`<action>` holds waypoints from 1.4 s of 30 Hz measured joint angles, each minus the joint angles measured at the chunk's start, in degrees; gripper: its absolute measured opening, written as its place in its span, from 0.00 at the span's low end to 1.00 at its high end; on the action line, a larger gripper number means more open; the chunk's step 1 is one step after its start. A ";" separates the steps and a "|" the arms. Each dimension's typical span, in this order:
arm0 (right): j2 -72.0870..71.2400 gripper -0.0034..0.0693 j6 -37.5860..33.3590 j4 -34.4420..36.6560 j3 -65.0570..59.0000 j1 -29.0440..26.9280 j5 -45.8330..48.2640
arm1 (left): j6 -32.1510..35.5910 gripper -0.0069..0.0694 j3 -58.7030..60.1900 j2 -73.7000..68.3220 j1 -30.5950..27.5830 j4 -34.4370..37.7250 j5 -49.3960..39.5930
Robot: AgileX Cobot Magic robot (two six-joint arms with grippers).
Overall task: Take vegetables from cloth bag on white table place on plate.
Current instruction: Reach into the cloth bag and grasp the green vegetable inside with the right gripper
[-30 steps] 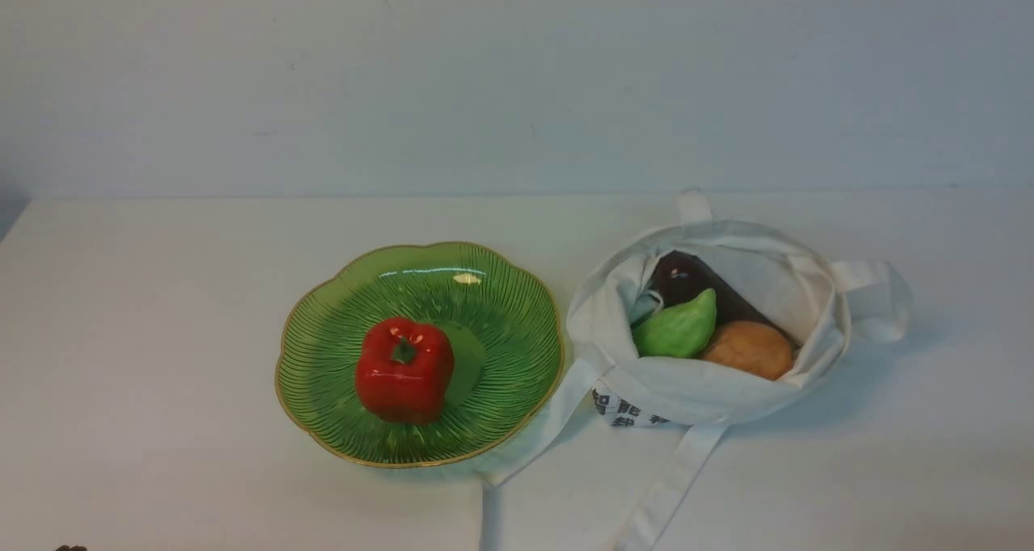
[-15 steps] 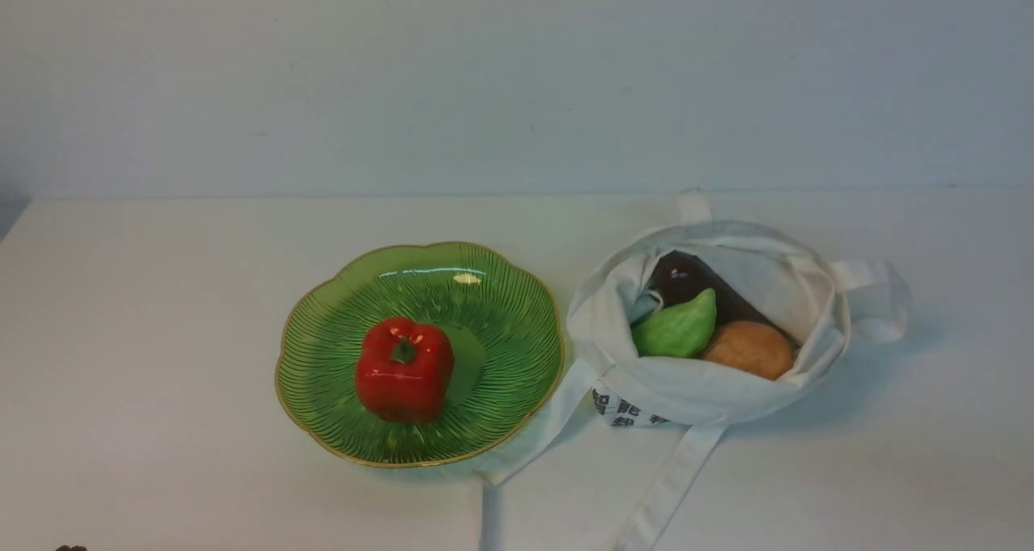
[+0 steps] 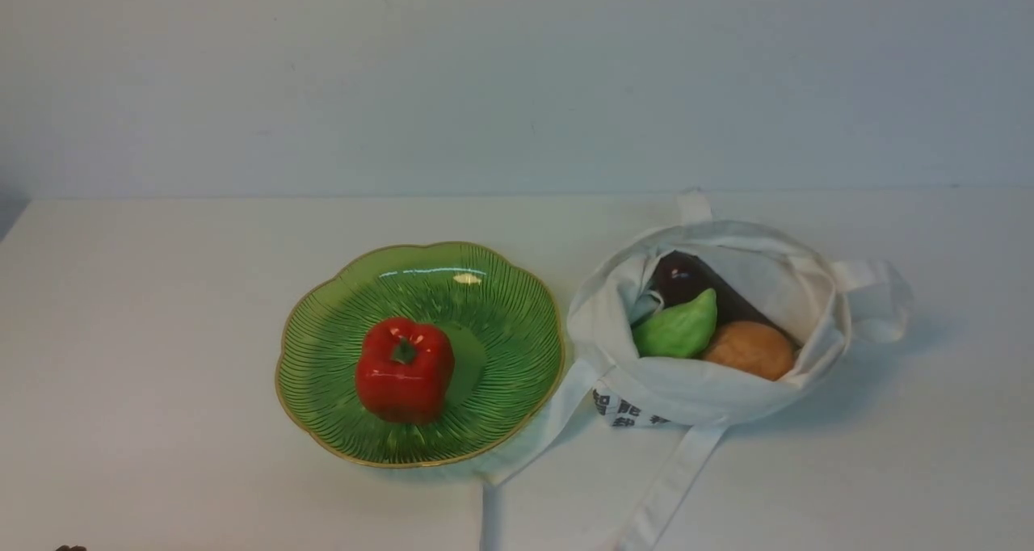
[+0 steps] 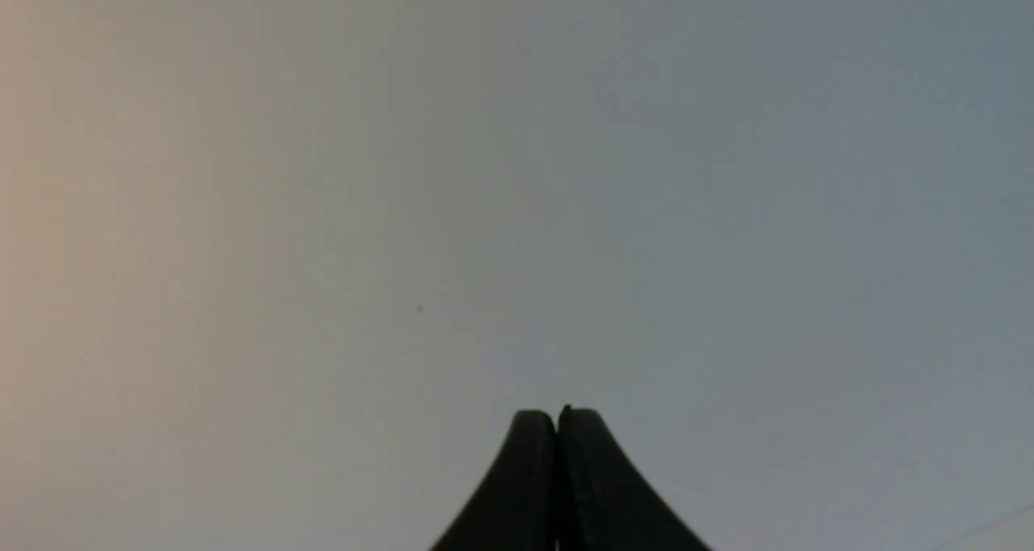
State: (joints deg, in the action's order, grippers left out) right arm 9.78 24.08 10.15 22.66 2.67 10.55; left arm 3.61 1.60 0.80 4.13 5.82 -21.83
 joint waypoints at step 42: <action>89.58 0.66 -36.51 8.86 46.15 16.46 29.37 | 0.00 0.08 0.00 0.00 0.00 0.00 0.00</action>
State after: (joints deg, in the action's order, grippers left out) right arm 99.36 -12.43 19.01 68.80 19.13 39.92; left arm 3.61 1.60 0.80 4.13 5.82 -21.83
